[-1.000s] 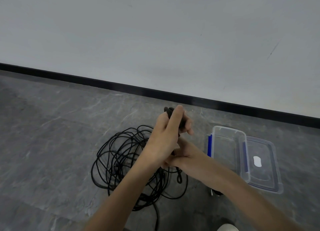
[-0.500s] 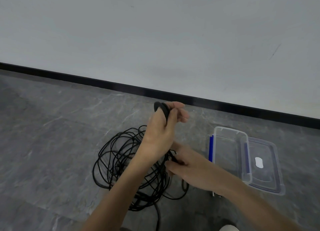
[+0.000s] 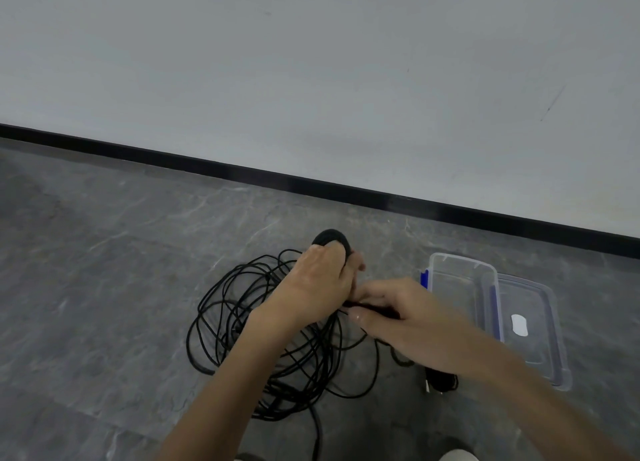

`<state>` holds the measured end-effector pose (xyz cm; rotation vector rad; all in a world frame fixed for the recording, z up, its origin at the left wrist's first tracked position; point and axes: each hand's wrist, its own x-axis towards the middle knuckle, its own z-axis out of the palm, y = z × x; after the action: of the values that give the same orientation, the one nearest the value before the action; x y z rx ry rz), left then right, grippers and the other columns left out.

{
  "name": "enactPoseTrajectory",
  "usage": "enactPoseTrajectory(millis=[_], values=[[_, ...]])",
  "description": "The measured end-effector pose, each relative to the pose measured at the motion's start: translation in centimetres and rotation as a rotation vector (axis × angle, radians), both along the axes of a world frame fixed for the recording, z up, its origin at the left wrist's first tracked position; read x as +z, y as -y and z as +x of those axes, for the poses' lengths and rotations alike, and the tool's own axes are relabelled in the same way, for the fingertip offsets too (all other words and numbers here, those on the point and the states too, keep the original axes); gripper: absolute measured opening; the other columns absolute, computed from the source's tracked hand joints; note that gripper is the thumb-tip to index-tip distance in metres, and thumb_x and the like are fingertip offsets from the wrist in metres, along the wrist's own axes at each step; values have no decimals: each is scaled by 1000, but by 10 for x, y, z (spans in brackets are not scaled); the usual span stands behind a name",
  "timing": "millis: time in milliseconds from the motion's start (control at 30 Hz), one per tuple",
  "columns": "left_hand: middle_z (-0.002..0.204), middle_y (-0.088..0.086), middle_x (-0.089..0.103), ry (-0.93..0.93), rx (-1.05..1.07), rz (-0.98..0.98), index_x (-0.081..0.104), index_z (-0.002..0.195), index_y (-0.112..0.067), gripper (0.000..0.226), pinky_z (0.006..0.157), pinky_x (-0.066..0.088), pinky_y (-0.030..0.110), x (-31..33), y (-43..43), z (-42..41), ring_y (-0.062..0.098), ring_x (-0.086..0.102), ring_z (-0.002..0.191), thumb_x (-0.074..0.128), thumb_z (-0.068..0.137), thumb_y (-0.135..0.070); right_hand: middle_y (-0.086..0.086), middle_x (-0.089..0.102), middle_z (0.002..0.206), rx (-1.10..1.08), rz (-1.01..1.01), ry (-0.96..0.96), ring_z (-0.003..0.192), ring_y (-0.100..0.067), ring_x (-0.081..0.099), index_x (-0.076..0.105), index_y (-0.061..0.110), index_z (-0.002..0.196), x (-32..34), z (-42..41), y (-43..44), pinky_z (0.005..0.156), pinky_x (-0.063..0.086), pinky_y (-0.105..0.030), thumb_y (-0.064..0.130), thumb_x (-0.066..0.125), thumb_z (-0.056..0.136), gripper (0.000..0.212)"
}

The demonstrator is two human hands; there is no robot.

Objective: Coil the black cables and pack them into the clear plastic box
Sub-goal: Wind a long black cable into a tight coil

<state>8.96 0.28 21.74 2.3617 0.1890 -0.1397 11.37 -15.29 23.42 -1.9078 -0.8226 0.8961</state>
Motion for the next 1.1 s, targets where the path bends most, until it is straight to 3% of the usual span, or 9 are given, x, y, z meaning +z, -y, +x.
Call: enactPoseTrajectory(millis=[33,133,233,333,467,633,800,933,1100], values=[[78,1,66,-42,-19,-25,57,78,-22,31,75,52,31,2,-1,-1,11,62,72,40,103,-28,23,69,73,-12,9,6,67,7,63,69,14,104,2,3,3,63,47,-11,12,54,96,17],[52,-2,55,-122,-69,-167,52,59,-10,60,58,42,20,12,3,-5,7,51,50,31,102,-45,6,75,91,-81,76,70,86,-6,70,72,15,98,-1,13,11,85,55,-27,9,61,91,14],[50,0,56,-207,-158,-320,56,59,-6,79,65,45,15,19,7,-8,8,54,51,12,97,-59,2,75,86,-165,187,142,85,-12,71,72,11,90,-1,22,18,86,55,-36,18,72,81,12],[50,-3,51,-278,-237,-461,57,72,-7,73,60,45,16,21,9,-10,10,53,49,12,96,-59,0,74,80,-232,261,204,77,-15,72,72,9,86,1,25,21,76,57,-39,34,74,71,29],[52,-1,46,-327,-346,-626,54,75,-10,59,57,44,18,25,10,-11,10,48,47,25,95,-58,6,71,73,-300,308,270,68,-13,68,71,26,76,-1,30,22,65,56,-31,48,75,68,24],[59,-3,50,-362,-417,-866,55,84,-11,38,59,46,18,28,8,-14,11,51,54,35,100,-39,0,73,76,-290,367,127,71,-12,70,72,17,76,-1,33,23,69,55,-19,31,72,66,17],[81,5,68,-376,-485,-914,60,94,-8,21,68,49,16,32,5,-14,12,67,70,40,102,-12,-5,74,80,-220,371,-17,74,-14,71,69,7,86,3,36,26,70,54,-18,17,72,66,23],[92,15,68,-383,-518,-951,59,101,-2,21,72,48,15,33,5,-15,13,68,78,38,100,0,2,73,82,-250,362,3,73,-7,68,70,11,90,2,34,26,71,52,-17,25,73,66,28],[107,36,63,-396,-511,-1006,57,112,5,28,79,50,17,35,6,-16,17,69,85,31,100,1,-4,75,92,-196,398,-49,88,-16,71,73,13,95,-2,34,22,78,53,-20,31,72,78,25]])
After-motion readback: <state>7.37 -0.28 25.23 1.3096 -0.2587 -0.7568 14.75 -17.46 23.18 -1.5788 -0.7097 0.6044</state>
